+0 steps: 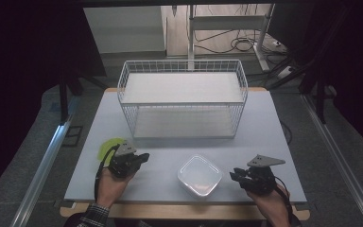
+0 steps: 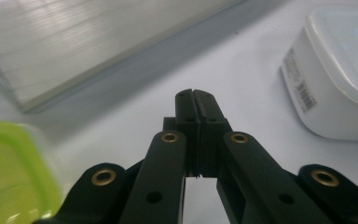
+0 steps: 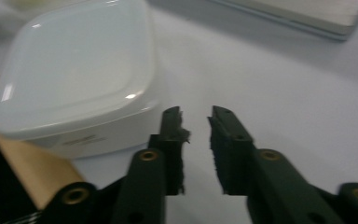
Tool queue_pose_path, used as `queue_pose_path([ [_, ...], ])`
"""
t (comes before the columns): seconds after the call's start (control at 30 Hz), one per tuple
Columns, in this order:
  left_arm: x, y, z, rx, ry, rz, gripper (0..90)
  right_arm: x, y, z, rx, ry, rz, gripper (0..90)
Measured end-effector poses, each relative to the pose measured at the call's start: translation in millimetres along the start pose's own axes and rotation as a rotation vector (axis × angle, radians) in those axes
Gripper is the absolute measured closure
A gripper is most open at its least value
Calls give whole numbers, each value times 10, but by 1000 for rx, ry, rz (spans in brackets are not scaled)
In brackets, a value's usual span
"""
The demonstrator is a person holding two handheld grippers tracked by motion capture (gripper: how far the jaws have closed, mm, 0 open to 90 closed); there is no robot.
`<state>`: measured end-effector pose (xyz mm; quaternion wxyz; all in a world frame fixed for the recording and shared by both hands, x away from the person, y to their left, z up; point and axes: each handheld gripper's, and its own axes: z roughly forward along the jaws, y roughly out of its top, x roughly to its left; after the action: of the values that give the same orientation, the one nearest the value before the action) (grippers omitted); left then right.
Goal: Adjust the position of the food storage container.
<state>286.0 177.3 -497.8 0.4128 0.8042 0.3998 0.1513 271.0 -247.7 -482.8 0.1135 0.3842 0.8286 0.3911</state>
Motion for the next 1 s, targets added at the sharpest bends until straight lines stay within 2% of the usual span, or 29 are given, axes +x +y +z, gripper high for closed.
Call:
queue_pose_path([
  [0.1, -52, -47, 66, 1, -31, -10, 895, 88, 0, 6, 27, 44, -29, 889],
  [0.13, -64, -62, 85, 2, -43, -17, 895, 138, -4, 18, 52, 56, -42, 897],
  [0.17, -83, -83, 113, 4, -60, -24, 895, 138, -4, 18, 52, 56, -42, 897],
  [0.2, -115, -103, 147, 10, -68, -18, 895, 166, -7, 23, 62, 59, -46, 898],
  [0.23, -170, -110, 192, 24, -72, 3, 895, 219, -18, 35, 83, 89, -49, 898],
  [0.27, -170, -110, 192, 24, -72, 3, 895, 219, -18, 35, 83, 89, -49, 898],
  [0.33, -240, -99, 229, 27, -72, 34, 895, 252, -32, 47, 89, 103, -51, 898],
  [0.4, -305, -80, 261, 21, -93, 53, 895, 292, -51, 78, 100, 132, -45, 898],
  [0.5, -348, -74, 292, 23, -107, 60, 895, 300, -53, 102, 105, 143, -43, 898],
  [0.63, -426, -52, 375, 30, -149, 57, 895, 311, -33, 152, 99, 143, -35, 896],
  [0.73, -462, -43, 394, 33, -153, 70, 894, 310, -15, 169, 97, 132, -37, 896],
  [0.87, -533, -38, 422, 46, -155, 94, 889, 282, 15, 218, 87, 123, -15, 896],
  [1.0, -552, -41, 444, 58, -148, 96, 885, 271, 72, 279, 82, 101, -16, 896],
])
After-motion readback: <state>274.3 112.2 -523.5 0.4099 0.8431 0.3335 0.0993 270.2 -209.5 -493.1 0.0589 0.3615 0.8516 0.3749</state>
